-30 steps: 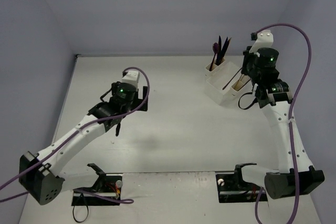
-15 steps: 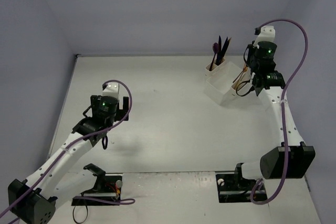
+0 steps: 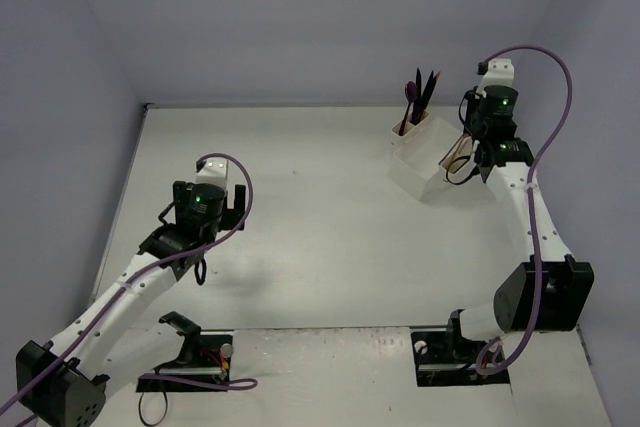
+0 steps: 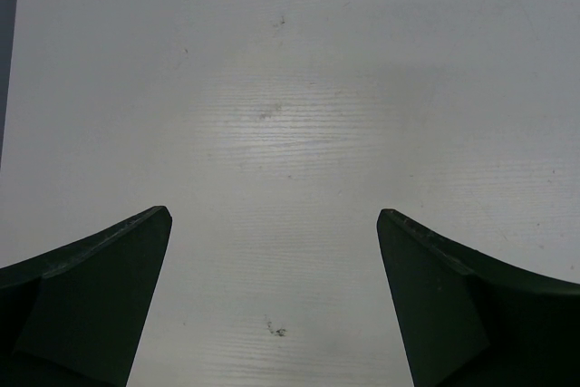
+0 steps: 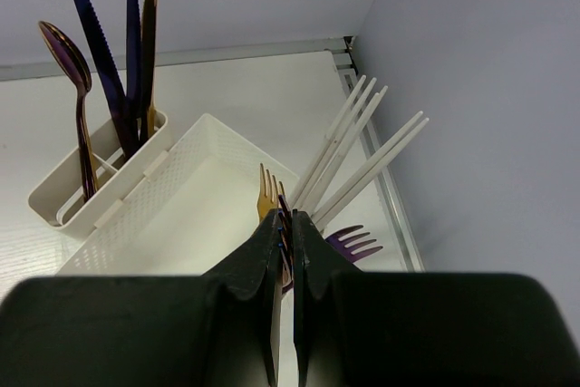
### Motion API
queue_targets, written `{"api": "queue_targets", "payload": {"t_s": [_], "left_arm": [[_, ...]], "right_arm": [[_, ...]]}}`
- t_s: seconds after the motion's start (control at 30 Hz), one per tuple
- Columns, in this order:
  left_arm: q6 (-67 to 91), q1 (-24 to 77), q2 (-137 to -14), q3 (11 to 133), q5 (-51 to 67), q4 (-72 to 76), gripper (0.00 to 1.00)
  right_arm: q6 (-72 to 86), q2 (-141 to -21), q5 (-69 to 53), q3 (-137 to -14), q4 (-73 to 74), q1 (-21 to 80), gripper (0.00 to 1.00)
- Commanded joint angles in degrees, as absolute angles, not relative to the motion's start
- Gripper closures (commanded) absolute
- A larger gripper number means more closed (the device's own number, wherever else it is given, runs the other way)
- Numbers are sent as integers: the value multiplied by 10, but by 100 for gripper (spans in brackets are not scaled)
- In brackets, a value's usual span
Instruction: Sort the eating utensils into containers
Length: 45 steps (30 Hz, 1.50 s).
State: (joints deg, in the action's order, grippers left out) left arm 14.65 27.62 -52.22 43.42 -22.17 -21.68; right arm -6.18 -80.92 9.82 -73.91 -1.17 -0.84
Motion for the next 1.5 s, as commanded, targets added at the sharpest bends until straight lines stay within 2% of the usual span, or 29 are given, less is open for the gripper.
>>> {"api": "queue_targets", "payload": {"t_s": [0.0,0.23,0.47,0.97,1.07,1.13,1.27,1.4,1.47], "left_arm": [[134,273,-519,441,-233,-176,3],[134,272,-524,441,-229,-169,3],[133,272,-525,442,-228,-168,3],[130,272,-524,441,-225,-165,3],[129,272,-524,441,-223,-163,3],[130,272,-525,441,-222,-163,3],[130,272,-522,441,-215,-161,3],[131,272,-515,441,-216,-163,3],[131,272,-510,441,-216,-163,3]], "right_arm": [[-74,-765,82,-767,-62,-15,100],[-98,-738,88,-787,-61,-16,100],[-104,-724,96,-756,-61,-20,100],[-87,-802,50,-706,-63,-27,98],[-92,-822,46,-706,-63,-29,91],[-91,-829,44,-707,-63,-32,82],[-89,-843,47,-713,-62,-35,57],[-81,-821,46,-726,-62,-35,23],[-77,-799,47,-733,-61,-35,13]]}}
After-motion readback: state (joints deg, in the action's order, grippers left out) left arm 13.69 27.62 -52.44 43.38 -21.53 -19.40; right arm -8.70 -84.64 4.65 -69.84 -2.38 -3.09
